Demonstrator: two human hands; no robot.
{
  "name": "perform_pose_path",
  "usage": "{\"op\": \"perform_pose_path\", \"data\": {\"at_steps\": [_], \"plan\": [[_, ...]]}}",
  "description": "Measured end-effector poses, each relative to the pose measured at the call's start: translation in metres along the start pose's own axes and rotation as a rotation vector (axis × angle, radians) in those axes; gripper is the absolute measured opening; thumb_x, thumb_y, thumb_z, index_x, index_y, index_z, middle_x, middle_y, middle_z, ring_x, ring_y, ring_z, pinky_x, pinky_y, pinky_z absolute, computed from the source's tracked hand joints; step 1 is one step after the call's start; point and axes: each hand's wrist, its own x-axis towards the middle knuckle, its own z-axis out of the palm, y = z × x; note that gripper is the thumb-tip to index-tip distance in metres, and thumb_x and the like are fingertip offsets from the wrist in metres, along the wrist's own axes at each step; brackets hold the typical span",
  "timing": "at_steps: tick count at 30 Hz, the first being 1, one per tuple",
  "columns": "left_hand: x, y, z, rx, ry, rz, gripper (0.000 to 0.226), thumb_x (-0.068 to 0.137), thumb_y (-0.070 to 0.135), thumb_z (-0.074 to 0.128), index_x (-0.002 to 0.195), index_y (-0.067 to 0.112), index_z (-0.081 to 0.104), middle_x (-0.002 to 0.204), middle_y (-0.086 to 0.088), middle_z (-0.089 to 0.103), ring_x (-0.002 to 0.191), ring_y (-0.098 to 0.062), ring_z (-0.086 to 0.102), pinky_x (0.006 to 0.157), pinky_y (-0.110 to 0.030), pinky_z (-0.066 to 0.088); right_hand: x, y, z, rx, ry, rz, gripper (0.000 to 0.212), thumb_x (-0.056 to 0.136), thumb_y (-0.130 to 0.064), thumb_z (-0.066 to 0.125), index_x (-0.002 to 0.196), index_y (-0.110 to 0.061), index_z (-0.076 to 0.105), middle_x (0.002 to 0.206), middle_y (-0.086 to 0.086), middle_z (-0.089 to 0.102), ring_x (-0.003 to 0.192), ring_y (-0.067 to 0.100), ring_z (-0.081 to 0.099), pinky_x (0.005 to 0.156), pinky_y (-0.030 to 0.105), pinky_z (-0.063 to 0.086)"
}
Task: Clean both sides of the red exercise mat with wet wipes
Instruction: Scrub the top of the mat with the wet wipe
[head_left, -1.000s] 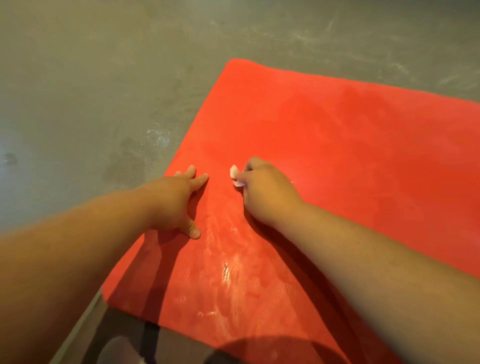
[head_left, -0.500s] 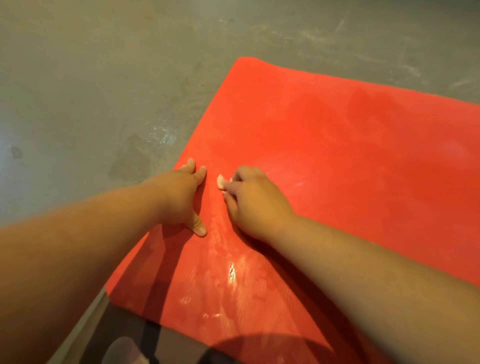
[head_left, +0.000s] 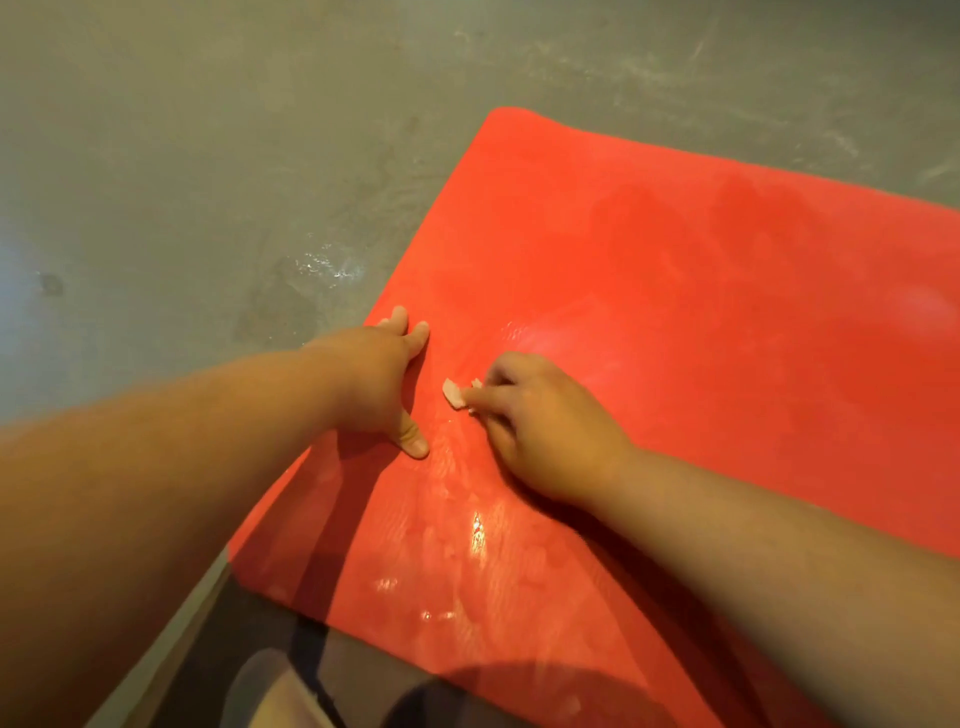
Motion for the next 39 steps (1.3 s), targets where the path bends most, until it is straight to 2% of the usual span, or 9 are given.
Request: {"op": "perform_pose_path", "data": {"at_steps": [6,15,21,27,31,33,35,37,39], "plan": [[0.001,0.000,-0.002,0.007,-0.015,-0.007,0.140,0.057,0.060,0.082,0.152,0.017,-0.011,0.160,-0.009,-0.015,0.147,-0.023,0.014,0.116,-0.037,0.024,0.015,0.029,-0.002,-0.039,0.173,0.314,0.030,0.080,-0.015,0.049,0.094,-0.016,0.076,0.087,0.012,0.055,0.084,0.035,0.054,0.072,0.034,0.043],[0.003,0.003,-0.004,0.041,-0.026,-0.002,0.135,0.063,0.059,0.079,0.152,0.015,-0.012,0.159,-0.013,-0.015,0.147,-0.028,0.015,0.116,-0.037,0.024,-0.046,-0.024,-0.009,0.093,-0.178,-0.150,0.027,0.088,-0.021,0.049,0.104,-0.020,0.071,0.091,0.005,0.058,0.085,0.026,0.056,0.068,0.033,0.047],[0.004,0.004,-0.007,0.033,-0.035,-0.020,0.133,0.064,0.058,0.079,0.152,0.015,-0.012,0.159,-0.012,-0.015,0.147,-0.028,0.014,0.116,-0.038,0.022,0.005,0.008,-0.004,-0.084,0.037,0.295,0.024,0.088,-0.016,0.053,0.100,-0.015,0.073,0.091,0.011,0.056,0.090,0.032,0.054,0.071,0.031,0.039],[0.006,0.005,-0.007,0.060,-0.038,-0.026,0.135,0.063,0.058,0.080,0.152,0.015,-0.012,0.159,-0.013,-0.014,0.146,-0.028,0.016,0.116,-0.039,0.025,-0.050,-0.042,-0.007,0.092,-0.271,-0.234,0.031,0.091,-0.023,0.043,0.112,-0.023,0.066,0.097,0.003,0.057,0.090,0.024,0.054,0.072,0.031,0.045],[0.005,0.009,-0.008,0.041,-0.066,-0.059,0.133,0.064,0.056,0.081,0.153,0.015,-0.009,0.160,-0.013,-0.011,0.146,-0.029,0.019,0.115,-0.039,0.027,0.007,0.033,-0.025,-0.114,-0.075,0.089,0.027,0.092,-0.031,0.048,0.103,-0.030,0.073,0.090,0.003,0.055,0.093,0.026,0.055,0.075,0.031,0.038],[0.006,0.011,-0.012,-0.042,-0.035,-0.101,0.116,0.068,0.054,0.078,0.154,0.016,0.010,0.160,-0.014,0.007,0.140,-0.029,0.032,0.111,-0.037,0.033,0.025,0.069,-0.034,-0.198,0.046,0.392,0.030,0.088,-0.021,0.048,0.106,-0.021,0.073,0.094,0.011,0.056,0.095,0.033,0.055,0.075,0.033,0.039],[0.014,0.012,-0.021,-0.185,0.167,-0.117,0.065,0.080,0.048,0.067,0.136,0.018,0.052,0.139,-0.012,0.051,0.120,-0.029,0.053,0.099,-0.035,0.045,0.026,0.061,-0.028,-0.238,0.042,0.473,0.030,0.086,-0.013,0.049,0.105,-0.015,0.072,0.096,0.013,0.054,0.094,0.033,0.054,0.076,0.033,0.041],[0.027,0.009,-0.027,-0.295,0.392,-0.139,0.035,0.088,0.038,0.055,0.114,0.018,0.067,0.116,-0.010,0.065,0.107,-0.031,0.058,0.090,-0.035,0.048,0.013,0.032,-0.015,-0.189,0.030,0.249,0.026,0.085,-0.019,0.050,0.098,-0.011,0.071,0.090,0.010,0.052,0.090,0.031,0.053,0.076,0.034,0.042],[0.041,0.006,-0.019,-0.287,0.498,-0.112,0.033,0.090,0.032,0.050,0.117,0.018,0.064,0.119,-0.013,0.061,0.111,-0.034,0.054,0.093,-0.038,0.046,-0.002,0.017,-0.014,-0.099,-0.035,0.025,0.025,0.084,-0.024,0.051,0.091,-0.012,0.072,0.085,0.008,0.053,0.085,0.030,0.053,0.073,0.035,0.044]]}}
